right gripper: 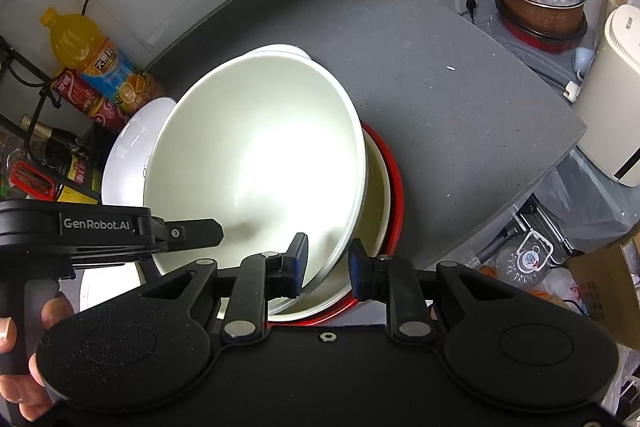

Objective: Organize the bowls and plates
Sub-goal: 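Lower the cream bowl into the stacked bowls and open the right tool, then withdraw both tools from the bowl stack toward the white plates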

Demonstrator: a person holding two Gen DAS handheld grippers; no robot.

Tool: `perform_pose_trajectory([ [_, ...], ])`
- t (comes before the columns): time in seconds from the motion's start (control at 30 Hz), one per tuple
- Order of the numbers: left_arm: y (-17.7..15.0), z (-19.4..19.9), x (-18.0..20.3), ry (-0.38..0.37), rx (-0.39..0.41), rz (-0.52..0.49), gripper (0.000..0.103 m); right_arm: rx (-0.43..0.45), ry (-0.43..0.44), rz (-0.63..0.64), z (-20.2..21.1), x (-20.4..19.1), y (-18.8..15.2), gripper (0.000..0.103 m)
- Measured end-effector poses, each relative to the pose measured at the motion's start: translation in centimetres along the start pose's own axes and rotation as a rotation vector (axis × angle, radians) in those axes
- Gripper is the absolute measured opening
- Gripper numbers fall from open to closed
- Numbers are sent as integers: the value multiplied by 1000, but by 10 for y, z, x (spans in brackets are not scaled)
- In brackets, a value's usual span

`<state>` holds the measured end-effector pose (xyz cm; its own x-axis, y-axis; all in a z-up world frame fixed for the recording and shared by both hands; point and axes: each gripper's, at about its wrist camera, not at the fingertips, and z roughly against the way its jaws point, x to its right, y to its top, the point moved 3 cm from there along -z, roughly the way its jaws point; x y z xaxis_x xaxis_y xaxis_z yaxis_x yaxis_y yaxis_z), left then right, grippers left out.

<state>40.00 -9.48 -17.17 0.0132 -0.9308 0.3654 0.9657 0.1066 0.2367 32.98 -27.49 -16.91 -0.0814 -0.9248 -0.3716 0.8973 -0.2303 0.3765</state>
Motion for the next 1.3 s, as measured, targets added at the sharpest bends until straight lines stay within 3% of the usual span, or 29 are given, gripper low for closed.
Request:
perform_pose_trajectory([
  [0.77, -11, 32, -21, -28, 60, 34, 27, 77, -83, -11, 14, -2, 2, 28],
  [0.9, -14, 39, -24, -28, 78, 29, 41, 103, -97, -7, 23, -7, 0, 32],
  [0.97, -16, 44, -24, -23, 94, 20, 52, 124, -103, -6, 29, -11, -2, 45],
  [1.0, -17, 48, -24, -16, 109, 11, 55, 136, -109, -8, 32, -12, -3, 56],
  [1.07, -20, 53, -24, -4, 132, -3, 65, 160, -109, -9, 38, -16, -5, 63],
  [1.27, -31, 66, -35, -1, 159, 1, 75, 179, -110, 2, 34, -25, -18, 64],
  [1.3, -33, 68, -38, -1, 162, 4, 76, 173, -112, 2, 30, -26, -22, 56],
])
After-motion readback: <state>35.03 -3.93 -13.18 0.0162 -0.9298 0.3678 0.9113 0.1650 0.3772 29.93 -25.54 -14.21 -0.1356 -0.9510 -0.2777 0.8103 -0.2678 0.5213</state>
